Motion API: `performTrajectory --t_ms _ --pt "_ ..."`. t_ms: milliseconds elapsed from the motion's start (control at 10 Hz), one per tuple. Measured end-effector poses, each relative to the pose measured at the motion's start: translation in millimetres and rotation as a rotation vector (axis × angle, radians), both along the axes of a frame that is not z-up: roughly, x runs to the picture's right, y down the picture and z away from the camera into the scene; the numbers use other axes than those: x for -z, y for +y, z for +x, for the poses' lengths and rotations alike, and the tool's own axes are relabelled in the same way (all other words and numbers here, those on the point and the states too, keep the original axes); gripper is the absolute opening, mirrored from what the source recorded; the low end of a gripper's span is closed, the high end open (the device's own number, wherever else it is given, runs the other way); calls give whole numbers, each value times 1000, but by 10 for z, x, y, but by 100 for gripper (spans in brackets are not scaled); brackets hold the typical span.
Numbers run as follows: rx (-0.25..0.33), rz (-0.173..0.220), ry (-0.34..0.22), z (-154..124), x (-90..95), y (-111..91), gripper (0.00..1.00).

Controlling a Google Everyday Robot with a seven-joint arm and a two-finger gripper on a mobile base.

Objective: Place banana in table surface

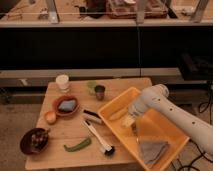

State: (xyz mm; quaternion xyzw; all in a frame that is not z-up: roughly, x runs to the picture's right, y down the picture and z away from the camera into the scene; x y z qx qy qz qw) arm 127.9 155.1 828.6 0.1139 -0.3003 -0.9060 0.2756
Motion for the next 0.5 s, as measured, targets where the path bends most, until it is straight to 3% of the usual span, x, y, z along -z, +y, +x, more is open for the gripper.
performTrajectory --t_ms 500 --pt "29 16 -27 -226 -280 -61 80"
